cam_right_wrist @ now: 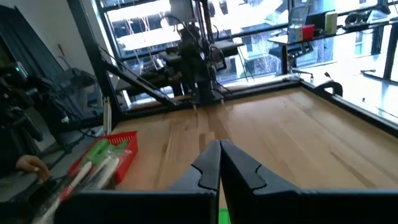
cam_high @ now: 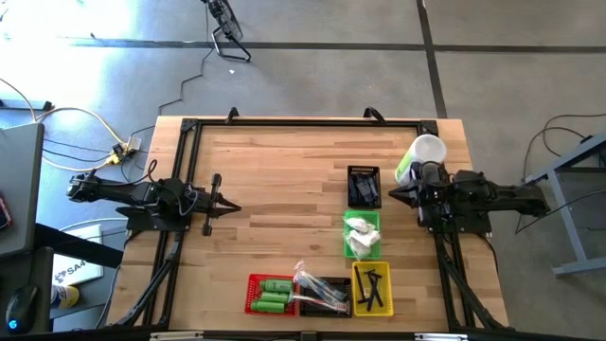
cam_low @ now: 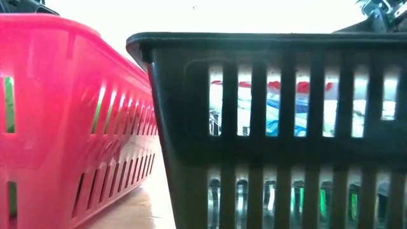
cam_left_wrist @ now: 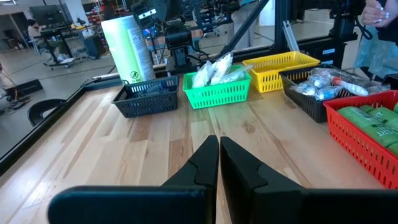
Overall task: Pick & Place Travel size toiletries
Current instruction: Return to Home Position
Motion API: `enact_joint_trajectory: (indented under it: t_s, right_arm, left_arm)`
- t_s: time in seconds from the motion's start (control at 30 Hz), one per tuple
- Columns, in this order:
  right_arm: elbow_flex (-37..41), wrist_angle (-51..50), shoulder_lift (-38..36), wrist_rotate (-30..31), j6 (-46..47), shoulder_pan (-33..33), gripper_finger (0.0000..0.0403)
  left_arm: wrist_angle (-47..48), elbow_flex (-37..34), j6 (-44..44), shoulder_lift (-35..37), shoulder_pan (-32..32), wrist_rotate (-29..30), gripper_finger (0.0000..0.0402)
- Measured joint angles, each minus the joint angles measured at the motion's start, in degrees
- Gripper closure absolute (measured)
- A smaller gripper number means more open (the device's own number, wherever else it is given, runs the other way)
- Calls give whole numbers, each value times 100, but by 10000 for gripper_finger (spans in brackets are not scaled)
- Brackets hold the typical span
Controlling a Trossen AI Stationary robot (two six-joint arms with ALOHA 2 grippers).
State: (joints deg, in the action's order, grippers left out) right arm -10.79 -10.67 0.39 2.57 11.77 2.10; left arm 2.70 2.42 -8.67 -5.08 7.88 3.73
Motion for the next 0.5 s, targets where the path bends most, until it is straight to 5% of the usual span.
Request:
enact_joint_trajectory:
  t_s: [0.5]
  right_arm:
    - [498, 24, -3, -15, -151, 1, 401]
  left_arm:
    - [-2, 0, 0, 0, 0, -7, 389]
